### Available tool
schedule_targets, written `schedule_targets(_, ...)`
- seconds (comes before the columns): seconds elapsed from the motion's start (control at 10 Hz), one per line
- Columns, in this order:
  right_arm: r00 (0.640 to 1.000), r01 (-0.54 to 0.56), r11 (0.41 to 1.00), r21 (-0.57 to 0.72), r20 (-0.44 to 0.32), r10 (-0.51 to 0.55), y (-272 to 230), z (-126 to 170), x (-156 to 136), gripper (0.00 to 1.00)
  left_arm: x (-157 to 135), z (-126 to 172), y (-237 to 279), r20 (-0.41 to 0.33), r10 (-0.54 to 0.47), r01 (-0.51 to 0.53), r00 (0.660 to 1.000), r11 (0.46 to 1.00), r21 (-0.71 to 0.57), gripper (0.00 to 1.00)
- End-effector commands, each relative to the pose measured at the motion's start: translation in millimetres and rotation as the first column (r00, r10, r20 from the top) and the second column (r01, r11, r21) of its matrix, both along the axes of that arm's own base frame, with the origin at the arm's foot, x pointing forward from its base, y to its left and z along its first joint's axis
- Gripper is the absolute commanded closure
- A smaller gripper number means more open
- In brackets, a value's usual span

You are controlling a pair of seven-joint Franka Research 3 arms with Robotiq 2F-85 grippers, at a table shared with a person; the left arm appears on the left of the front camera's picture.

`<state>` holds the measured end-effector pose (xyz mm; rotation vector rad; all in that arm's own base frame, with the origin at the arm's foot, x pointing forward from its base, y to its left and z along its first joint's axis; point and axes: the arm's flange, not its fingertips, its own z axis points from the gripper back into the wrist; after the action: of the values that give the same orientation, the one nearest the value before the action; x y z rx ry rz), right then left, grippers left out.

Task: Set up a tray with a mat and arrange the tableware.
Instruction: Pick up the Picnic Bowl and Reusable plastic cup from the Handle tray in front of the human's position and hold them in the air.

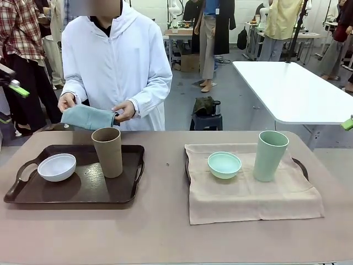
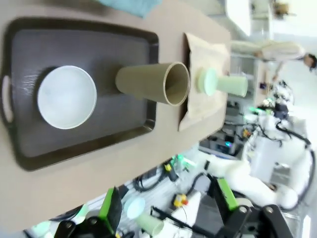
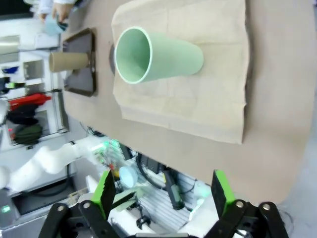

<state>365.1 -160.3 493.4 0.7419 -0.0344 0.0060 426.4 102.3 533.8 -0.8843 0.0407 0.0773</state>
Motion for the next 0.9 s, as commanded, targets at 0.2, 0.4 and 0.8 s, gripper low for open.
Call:
schedule_targets(0.2, 0.992, -0.072, 0.982, 0.176, -0.087, 0.088, -22, -19, 15, 0.0, 10, -27, 51, 0.035, -0.184, 0.187, 0.982, 0.966, -0.179, 0.0)
schedule_targets(0.4, 0.992, -0.053, 0.984, 0.172, -0.102, 0.071, -24, -27, 18, 0.0, 11, -31, 49, 0.069, -0.199, 0.209, 0.978, 0.952, -0.223, 0.0)
schedule_targets(0.8, 0.992, -0.062, 0.987, 0.146, -0.102, 0.077, -15, -28, 11, 0.0, 1, -36, 49, 0.025, -0.171, 0.173, 0.985, 0.97, -0.169, 0.0)
